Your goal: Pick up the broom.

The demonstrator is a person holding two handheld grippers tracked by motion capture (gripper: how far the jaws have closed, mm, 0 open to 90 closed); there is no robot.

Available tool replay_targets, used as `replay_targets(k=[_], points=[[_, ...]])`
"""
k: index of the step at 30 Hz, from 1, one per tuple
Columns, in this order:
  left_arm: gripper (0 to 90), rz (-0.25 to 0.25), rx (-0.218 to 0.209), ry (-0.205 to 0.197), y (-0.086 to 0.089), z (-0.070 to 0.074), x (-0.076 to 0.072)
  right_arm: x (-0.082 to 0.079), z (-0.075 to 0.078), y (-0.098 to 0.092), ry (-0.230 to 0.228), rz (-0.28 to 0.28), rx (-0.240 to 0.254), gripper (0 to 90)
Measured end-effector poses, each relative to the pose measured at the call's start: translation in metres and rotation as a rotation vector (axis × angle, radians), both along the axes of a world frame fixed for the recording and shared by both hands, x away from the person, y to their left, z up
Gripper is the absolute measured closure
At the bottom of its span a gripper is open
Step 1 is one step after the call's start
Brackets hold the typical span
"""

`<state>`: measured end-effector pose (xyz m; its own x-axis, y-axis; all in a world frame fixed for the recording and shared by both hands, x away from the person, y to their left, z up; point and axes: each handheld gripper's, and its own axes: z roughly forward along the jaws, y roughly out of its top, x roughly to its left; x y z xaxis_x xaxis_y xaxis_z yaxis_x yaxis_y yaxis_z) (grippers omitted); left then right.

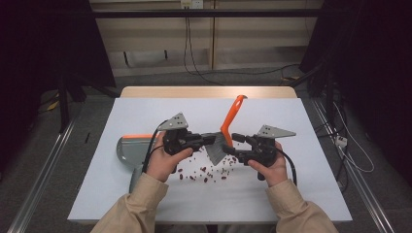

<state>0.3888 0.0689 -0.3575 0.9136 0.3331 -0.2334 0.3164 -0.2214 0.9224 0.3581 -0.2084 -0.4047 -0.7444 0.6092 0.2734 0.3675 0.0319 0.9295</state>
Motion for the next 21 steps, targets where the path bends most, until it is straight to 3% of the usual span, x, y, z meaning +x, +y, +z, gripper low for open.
replay_targets(k=[4, 11, 21], points=[[85.1, -0.017, -0.024, 0.017, -0.0002, -0.0005, 0.0005, 0.0024, -0.004, 0.003, 0.016, 0.035, -0.002, 35.1], [85.2, -0.03, -0.035, 0.011, 0.0005, -0.0016, 0.0022, 0.0061, -0.0079, 0.0066, 0.02, 0.09, 0.028, 36.5], [85.2, -0.01, -0.038, -0.009, -0.0005, -0.0015, 0.0013, 0.0056, -0.007, 0.0032, 0.021, 0.117, 0.022, 42.3]])
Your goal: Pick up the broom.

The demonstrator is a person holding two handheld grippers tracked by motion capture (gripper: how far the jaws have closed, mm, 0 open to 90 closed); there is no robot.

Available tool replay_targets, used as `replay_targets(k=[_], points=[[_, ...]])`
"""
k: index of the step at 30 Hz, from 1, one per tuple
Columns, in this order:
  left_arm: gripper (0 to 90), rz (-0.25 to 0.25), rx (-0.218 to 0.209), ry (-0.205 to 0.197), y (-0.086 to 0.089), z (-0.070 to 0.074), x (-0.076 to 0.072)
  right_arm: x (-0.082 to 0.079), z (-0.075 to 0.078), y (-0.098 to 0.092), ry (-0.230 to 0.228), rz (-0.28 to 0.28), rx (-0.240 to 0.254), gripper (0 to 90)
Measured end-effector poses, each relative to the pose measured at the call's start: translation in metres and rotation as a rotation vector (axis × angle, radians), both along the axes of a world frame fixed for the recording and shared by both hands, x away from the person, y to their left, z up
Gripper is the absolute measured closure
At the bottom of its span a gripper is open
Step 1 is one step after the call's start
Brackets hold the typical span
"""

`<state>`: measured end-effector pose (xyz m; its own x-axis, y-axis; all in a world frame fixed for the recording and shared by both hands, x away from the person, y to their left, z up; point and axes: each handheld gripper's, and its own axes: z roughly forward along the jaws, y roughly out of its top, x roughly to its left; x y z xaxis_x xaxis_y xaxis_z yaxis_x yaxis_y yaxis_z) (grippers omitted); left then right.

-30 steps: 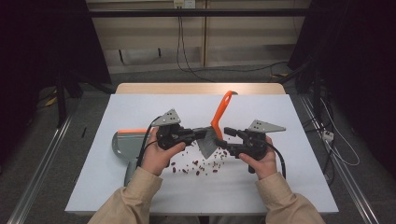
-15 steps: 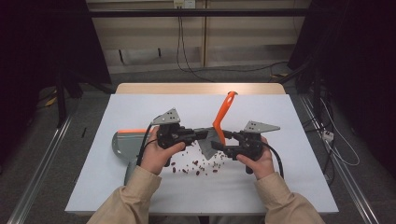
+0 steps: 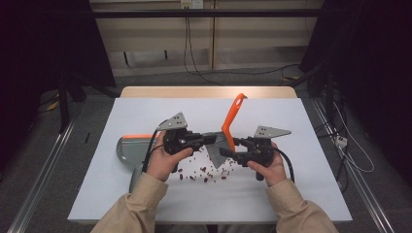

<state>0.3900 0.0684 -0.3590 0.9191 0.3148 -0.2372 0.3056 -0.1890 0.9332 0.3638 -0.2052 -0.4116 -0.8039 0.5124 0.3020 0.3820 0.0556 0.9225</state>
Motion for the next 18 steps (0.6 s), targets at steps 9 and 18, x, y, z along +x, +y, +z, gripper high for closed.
replay_targets(k=[9, 18], points=[[85.4, 0.027, 0.008, -0.042, 0.003, 0.001, 0.0, -0.004, 0.005, -0.005, 0.007, 0.049, 0.01, 56.6], [83.8, 0.032, 0.014, -0.082, 0.002, 0.001, -0.001, -0.005, 0.008, -0.012, 0.052, 0.052, 0.073, 69.6]])
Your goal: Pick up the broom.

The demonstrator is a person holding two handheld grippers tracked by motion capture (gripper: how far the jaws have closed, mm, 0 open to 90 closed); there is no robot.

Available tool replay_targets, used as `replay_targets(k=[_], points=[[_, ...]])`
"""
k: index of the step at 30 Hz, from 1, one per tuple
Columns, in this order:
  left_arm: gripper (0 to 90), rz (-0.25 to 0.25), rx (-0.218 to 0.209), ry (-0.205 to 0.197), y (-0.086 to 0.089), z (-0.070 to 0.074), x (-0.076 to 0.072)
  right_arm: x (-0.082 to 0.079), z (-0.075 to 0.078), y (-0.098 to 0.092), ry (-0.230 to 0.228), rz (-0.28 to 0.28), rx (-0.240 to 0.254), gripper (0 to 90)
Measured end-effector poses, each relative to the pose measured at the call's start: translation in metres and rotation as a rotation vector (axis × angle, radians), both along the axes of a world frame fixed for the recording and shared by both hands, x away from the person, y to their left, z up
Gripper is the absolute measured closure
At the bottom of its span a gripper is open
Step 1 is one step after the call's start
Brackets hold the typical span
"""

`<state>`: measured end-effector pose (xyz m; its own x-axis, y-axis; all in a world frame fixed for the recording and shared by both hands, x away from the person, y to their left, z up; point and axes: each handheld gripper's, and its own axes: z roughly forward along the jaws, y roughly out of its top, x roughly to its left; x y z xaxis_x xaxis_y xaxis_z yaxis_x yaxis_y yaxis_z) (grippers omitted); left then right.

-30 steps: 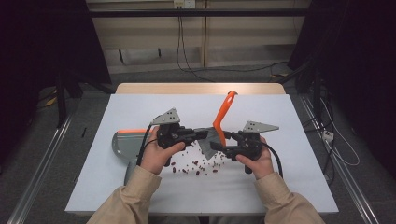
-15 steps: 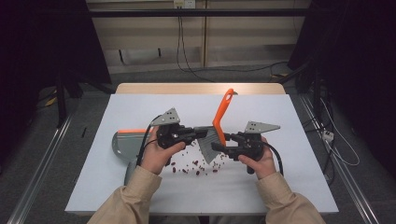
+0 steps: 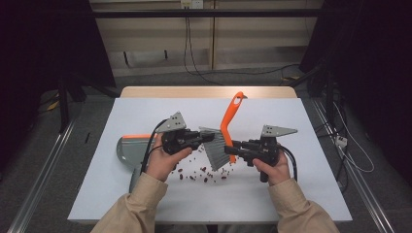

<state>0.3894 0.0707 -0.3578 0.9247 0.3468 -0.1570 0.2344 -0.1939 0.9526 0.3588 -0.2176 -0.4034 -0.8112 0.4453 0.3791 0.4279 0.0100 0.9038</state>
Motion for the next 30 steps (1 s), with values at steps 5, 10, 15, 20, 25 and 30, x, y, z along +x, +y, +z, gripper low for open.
replay_targets(k=[5, 10, 15, 20, 25, 30], points=[[76.8, 0.019, 0.001, 0.016, -0.001, -0.003, 0.003, -0.002, 0.004, 0.0, 0.046, -0.033, -0.012, 70.3], [53.2, 0.056, 0.023, 0.036, -0.001, -0.002, 0.003, -0.003, 0.009, -0.004, 0.053, -0.064, -0.031, 70.4], [38.3, 0.089, 0.043, 0.023, 0.003, -0.001, 0.003, -0.003, 0.015, -0.017, 0.039, -0.143, -0.083, 70.5], [25.3, 0.13, 0.067, 0.015, 0.01, 0.001, 0.004, -0.004, 0.021, -0.032, 0.021, -0.218, -0.134, 70.5], [16.9, 0.165, 0.095, 0.009, 0.018, 0.002, 0.005, -0.004, 0.023, -0.043, 0.023, -0.295, -0.195, 70.5], [14.2, 0.182, 0.105, 0.005, 0.027, 0.003, 0.005, -0.004, 0.023, -0.053, 0.026, -0.353, -0.238, 70.5]])
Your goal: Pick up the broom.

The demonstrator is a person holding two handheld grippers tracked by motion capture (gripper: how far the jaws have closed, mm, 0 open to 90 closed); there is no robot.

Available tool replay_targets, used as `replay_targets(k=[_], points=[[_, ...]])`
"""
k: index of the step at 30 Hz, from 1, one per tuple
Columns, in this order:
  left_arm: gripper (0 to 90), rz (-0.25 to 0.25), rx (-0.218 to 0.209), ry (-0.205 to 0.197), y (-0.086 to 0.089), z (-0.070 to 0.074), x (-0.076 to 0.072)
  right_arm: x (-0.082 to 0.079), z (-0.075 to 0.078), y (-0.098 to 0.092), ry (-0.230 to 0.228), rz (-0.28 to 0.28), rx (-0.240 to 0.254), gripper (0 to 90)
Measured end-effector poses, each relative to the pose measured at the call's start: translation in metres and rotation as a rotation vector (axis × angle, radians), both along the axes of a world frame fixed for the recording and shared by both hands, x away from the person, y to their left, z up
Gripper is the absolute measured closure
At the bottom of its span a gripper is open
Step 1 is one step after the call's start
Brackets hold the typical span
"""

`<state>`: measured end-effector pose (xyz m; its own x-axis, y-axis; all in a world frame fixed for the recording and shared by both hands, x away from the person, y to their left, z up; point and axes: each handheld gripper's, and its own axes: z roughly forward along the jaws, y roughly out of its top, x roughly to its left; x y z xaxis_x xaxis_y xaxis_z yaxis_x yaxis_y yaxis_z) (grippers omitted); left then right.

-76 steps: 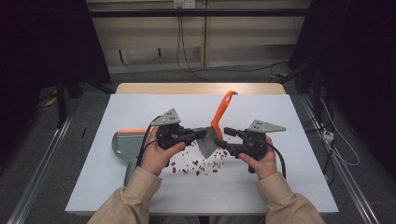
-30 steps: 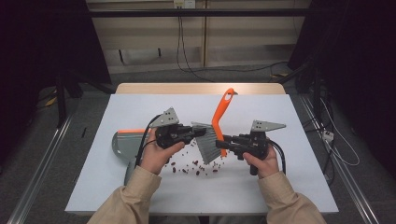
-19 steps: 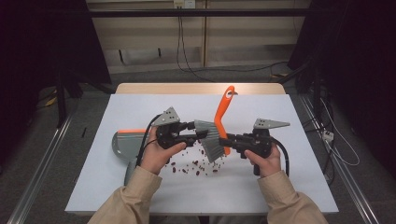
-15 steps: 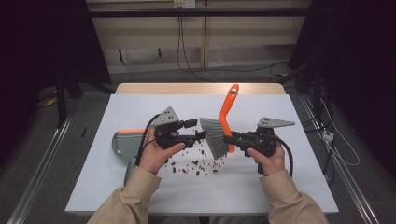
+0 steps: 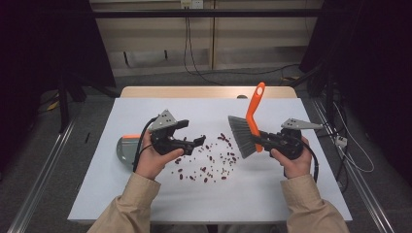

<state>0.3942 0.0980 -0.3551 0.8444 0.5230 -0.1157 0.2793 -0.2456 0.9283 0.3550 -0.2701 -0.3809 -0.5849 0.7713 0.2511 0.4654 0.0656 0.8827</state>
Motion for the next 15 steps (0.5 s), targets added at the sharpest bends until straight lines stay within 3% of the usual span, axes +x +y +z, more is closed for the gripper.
replay_targets(k=[6, 15], points=[[13.3, 0.019, 0.017, 0.003, 0.012, -0.004, 0.002, 0.0, 0.0, -0.004, 0.004, -0.056, -0.086, 70.5], [12.7, 0.075, 0.021, 0.016, 0.033, -0.009, 0.001, 0.003, -0.003, -0.007, 0.008, -0.111, -0.173, 70.5]])
